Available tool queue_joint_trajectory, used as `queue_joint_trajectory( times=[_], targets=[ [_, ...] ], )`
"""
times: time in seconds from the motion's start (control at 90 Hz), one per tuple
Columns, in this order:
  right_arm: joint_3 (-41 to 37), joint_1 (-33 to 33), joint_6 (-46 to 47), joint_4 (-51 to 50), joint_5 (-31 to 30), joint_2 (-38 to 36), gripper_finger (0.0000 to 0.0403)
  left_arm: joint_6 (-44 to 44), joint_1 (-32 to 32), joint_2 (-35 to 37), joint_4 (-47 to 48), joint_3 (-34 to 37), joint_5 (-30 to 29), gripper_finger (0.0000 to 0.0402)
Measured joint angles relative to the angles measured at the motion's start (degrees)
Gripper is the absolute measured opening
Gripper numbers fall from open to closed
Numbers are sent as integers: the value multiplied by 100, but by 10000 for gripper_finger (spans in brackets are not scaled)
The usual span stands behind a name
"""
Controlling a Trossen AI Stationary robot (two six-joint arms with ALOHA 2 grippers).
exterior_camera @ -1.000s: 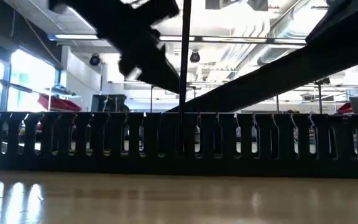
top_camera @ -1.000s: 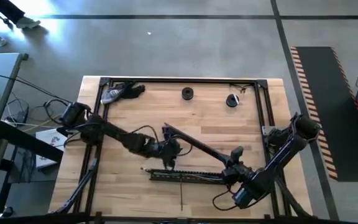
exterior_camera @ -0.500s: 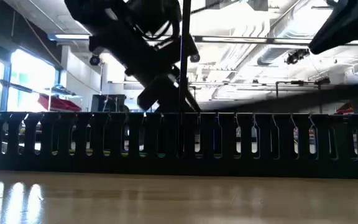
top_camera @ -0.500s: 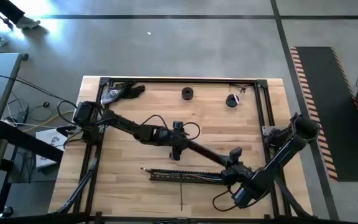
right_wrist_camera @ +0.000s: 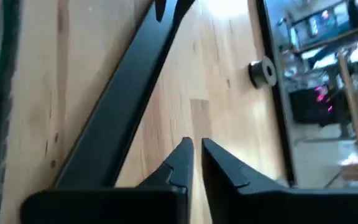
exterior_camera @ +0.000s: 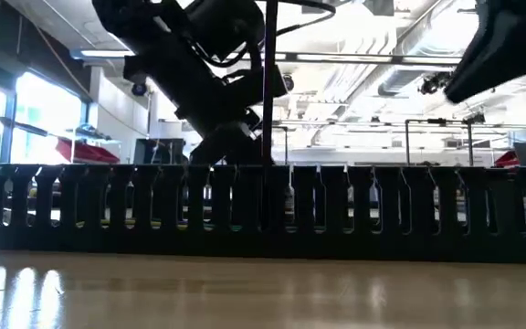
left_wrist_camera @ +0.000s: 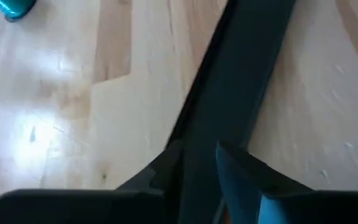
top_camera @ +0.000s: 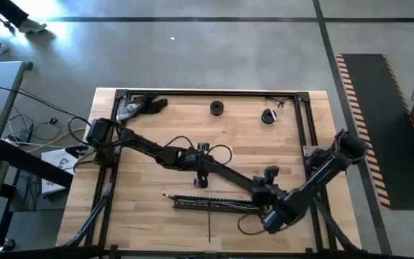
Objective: Ziptie cables
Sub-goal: Close the black cable duct
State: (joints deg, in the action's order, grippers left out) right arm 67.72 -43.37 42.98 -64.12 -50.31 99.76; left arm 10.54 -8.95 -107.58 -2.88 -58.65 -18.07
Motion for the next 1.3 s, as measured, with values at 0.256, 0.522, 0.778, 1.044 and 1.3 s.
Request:
queue_joint_trajectory(
  times=[0.256,0.522,0.778,1.044,1.3],
  targets=[
    [-720,1245,-2000,2914,1999,-14,142,-1974,-549,811,1493,0,-1882,121],
    [-948,2373,-3074,3840,2969,-14,174,-3918,-1311,1208,2266,230,-2043,113],
    [-1268,2844,-3400,4729,3704,-17,172,-4472,-1534,1073,2261,264,-2245,109],
    [-1897,3442,-3074,5197,4045,-19,172,-4343,-1220,1066,2267,264,-2339,110],
    [-2410,3980,-2939,5690,4601,-56,159,-4333,-968,1059,2252,264,-2336,110]
  ],
)
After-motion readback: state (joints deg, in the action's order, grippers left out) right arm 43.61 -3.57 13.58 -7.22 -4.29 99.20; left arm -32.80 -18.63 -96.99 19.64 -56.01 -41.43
